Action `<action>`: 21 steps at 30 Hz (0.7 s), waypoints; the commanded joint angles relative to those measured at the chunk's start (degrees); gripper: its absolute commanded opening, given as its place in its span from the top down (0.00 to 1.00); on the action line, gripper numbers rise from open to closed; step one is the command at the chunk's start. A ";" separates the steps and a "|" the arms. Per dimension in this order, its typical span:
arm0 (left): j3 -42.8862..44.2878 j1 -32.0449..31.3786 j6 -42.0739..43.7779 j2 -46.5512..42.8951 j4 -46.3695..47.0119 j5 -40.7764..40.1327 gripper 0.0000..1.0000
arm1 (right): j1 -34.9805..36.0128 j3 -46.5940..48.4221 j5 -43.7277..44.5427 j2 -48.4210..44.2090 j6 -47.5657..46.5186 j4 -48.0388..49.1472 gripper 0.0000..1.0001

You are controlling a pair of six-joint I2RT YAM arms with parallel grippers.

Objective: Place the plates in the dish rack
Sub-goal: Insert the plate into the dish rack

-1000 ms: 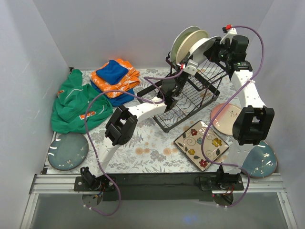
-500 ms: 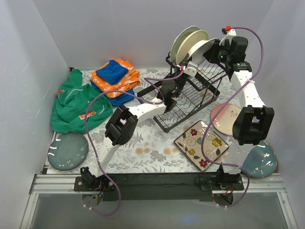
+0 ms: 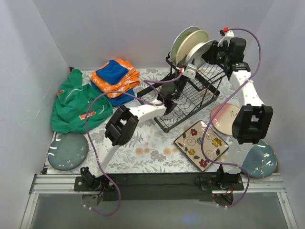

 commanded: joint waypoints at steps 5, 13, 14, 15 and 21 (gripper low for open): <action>0.38 -1.17 -2.64 -9.66 3.82 -0.03 0.42 | 0.43 -1.71 -0.55 -4.71 -3.10 2.61 0.61; -6.29 -1.26 -4.76 -17.41 2.85 -1.09 0.34 | 0.34 -0.31 -0.90 -5.15 -3.54 1.21 0.56; -7.00 -1.26 -4.67 -18.19 2.94 -1.26 0.34 | 0.43 -0.39 -1.16 -5.33 -3.54 0.94 0.57; -7.79 -1.26 -4.85 -18.90 2.85 -1.35 0.34 | 0.35 -0.48 -1.51 -5.85 -3.97 0.77 0.56; -14.56 -1.44 -8.62 -28.38 -2.67 -1.79 0.33 | 0.26 -1.18 -7.31 -12.34 -13.70 -3.36 0.40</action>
